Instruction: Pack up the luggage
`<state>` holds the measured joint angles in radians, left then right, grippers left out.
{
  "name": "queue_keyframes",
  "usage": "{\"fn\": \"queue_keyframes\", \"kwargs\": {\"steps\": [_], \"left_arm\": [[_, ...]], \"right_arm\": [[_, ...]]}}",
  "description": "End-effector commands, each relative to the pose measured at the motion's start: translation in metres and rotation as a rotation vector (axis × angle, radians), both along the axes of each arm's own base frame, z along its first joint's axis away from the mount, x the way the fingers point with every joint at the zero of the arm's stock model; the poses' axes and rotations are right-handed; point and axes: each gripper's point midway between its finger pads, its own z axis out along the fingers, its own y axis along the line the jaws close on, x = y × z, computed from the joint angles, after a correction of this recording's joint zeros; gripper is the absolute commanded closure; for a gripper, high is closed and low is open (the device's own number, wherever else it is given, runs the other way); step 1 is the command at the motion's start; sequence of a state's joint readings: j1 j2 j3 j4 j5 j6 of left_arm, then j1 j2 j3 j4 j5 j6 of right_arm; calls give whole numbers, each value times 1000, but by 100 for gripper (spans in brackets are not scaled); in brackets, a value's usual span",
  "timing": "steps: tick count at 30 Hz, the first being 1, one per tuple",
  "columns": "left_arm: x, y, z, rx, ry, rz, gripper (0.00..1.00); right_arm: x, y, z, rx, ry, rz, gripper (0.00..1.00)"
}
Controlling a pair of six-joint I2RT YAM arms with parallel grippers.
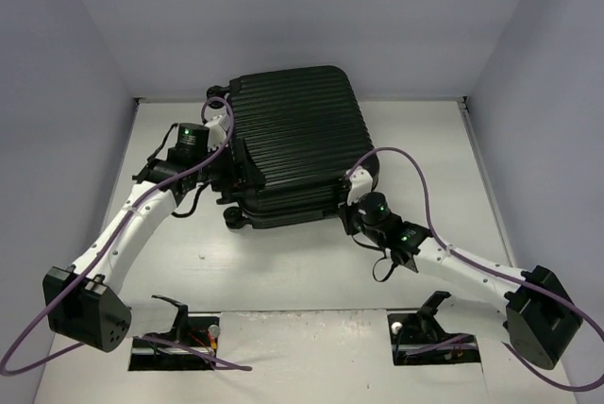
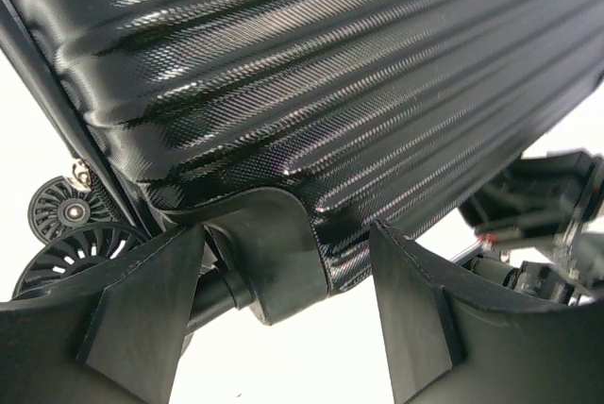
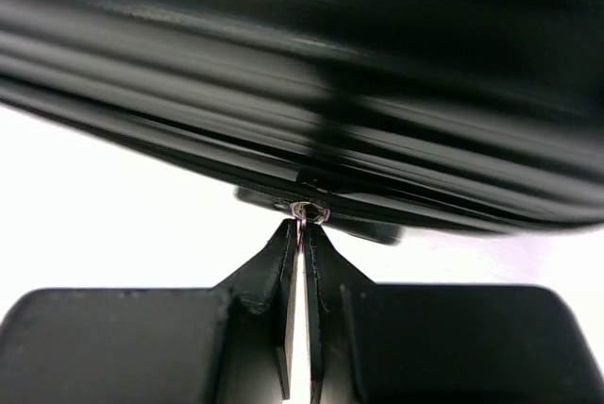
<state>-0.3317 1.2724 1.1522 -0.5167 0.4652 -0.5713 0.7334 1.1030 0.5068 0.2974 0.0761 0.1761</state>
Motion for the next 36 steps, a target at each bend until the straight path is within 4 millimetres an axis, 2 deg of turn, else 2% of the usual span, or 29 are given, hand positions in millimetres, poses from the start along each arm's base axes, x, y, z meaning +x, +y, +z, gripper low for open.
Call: {"fn": "queue_keyframes", "kwargs": {"steps": [1, 5, 6, 7, 9, 12, 16, 18, 22, 26, 27, 30, 33, 34, 36], "left_arm": [[12, -19, -2, -21, -10, -13, 37], [14, -31, -6, -43, 3, -13, 37], [14, -33, -6, -48, 2, -14, 37], [14, -37, -8, -52, 7, -19, 37], [13, -41, -8, -52, 12, -28, 37], [12, -28, -5, 8, -8, -11, 37], [8, 4, 4, 134, -52, 23, 36], [8, 18, 1, 173, -53, 33, 32], [-2, 29, -14, 227, -26, 1, 30], [-22, 20, -39, 198, 77, -74, 30], [-24, 14, -40, 169, 85, -94, 31], [-33, -3, -42, 106, 110, -130, 33], [-43, -27, -38, 67, 119, -178, 34], [-46, -33, -39, 71, 122, -191, 34], [-58, -51, -39, 65, 134, -233, 34]], "right_arm": [[-18, 62, 62, 214, -69, 153, 100], [-31, 92, 59, 239, -50, 219, 100], [-28, 99, 65, 253, -72, 209, 100], [-33, 109, 57, 238, -60, 234, 100], [-30, 116, 58, 251, -71, 233, 100], [-27, 114, 53, 239, -74, 214, 100], [-25, 103, 55, 224, -87, 189, 100], [-23, 97, 55, 225, -89, 176, 100], [-20, 87, 49, 223, -70, 158, 100], [-8, 74, 50, 230, -66, 137, 100], [2, 64, 50, 224, -71, 106, 100], [16, 52, 53, 206, -82, 94, 100], [27, 42, 57, 185, -91, 91, 100], [36, 32, 57, 179, -94, 67, 100], [41, 23, 57, 169, -93, 64, 100]]}}
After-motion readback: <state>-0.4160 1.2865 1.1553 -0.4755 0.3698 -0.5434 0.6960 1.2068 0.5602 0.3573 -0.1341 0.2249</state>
